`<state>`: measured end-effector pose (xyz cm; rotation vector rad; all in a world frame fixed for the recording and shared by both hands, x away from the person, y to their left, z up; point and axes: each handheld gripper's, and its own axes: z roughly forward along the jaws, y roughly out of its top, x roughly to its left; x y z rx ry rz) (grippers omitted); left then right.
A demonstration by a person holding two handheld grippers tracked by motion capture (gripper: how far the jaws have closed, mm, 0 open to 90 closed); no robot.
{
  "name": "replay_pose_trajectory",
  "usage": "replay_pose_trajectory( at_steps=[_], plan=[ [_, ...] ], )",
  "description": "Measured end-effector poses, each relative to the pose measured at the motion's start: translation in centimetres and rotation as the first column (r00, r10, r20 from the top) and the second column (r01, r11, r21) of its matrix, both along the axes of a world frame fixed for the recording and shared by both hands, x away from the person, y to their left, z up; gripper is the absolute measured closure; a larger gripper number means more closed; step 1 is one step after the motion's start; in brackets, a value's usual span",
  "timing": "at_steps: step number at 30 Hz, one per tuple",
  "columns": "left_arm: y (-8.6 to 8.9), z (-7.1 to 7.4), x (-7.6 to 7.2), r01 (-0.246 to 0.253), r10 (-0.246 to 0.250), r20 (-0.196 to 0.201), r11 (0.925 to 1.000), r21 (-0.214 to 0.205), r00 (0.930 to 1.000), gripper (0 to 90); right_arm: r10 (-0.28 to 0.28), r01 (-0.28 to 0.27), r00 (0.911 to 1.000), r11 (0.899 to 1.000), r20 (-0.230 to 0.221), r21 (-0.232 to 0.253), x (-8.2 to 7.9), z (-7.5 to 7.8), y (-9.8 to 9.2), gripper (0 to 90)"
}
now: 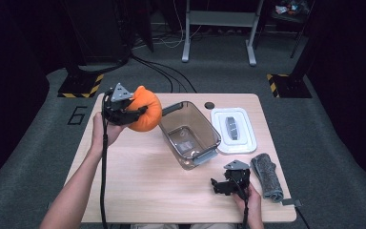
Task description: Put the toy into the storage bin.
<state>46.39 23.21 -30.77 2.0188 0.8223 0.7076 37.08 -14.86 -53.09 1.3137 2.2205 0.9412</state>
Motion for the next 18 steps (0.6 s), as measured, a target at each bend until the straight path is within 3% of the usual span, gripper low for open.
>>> replay_pose_trajectory(
  at_steps=[10,18],
  plan=[
    [-3.9,1.0,0.6,0.060,-0.060,0.007,0.9982,-0.003,0.9981,56.9,-0.002,0.002,1.0000,1.000,-0.003,0.004,0.0,0.0,0.0,0.0],
    [-6.7,0.9,1.0,0.107,-0.108,-0.015,0.9942,-0.008,0.9941,56.5,-0.002,0.002,1.0000,1.000,-0.002,0.004,0.0,0.0,0.0,0.0]
  ],
)
